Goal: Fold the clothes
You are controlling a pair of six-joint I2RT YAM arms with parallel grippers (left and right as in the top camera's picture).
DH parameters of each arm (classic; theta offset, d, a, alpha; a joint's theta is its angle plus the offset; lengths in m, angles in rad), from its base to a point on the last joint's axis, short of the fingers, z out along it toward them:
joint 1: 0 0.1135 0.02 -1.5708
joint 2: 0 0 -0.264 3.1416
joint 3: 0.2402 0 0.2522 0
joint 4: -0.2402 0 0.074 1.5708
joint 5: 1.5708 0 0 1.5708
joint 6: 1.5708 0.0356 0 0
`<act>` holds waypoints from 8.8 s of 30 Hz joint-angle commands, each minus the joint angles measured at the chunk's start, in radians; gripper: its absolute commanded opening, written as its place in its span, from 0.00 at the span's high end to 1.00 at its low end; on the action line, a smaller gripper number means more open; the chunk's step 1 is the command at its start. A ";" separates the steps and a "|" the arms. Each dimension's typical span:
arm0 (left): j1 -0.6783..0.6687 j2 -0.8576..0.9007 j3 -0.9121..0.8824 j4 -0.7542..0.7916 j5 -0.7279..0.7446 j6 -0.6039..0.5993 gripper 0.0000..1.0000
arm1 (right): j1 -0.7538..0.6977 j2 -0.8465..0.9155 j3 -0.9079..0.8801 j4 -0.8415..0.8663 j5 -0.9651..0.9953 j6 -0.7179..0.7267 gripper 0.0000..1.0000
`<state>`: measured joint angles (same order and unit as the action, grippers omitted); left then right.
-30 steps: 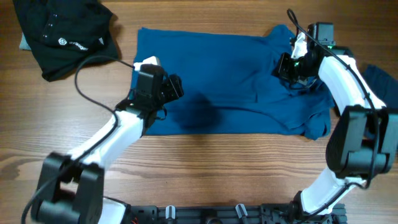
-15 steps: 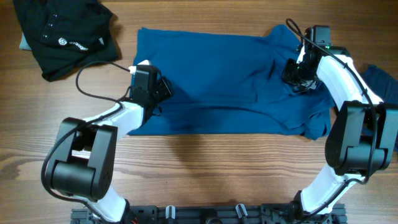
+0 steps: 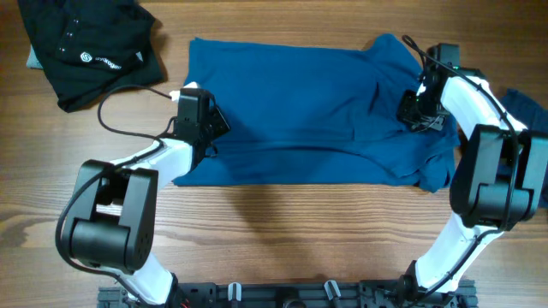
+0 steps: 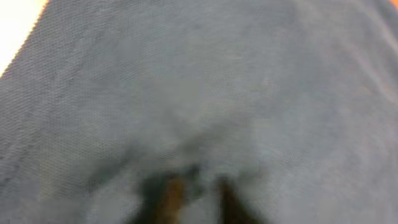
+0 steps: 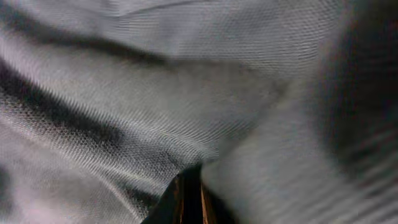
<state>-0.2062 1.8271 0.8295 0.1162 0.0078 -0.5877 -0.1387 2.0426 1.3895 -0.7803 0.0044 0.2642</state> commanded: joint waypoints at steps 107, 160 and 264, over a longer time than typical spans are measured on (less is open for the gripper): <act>0.143 0.075 -0.005 0.143 0.044 -0.004 0.96 | 0.266 0.209 0.239 0.090 -0.240 0.184 0.91; 0.234 0.207 0.127 0.148 -0.051 0.095 0.16 | 0.187 0.188 0.482 -0.043 -0.209 0.022 0.10; -0.301 -0.061 0.051 -0.341 0.268 -0.153 0.92 | 0.390 -0.494 -0.520 -0.021 0.023 0.524 0.96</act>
<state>-0.5041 1.7542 0.8871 -0.2512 0.3485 -0.7288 0.2527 1.5372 0.8829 -0.8040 -0.0429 0.7670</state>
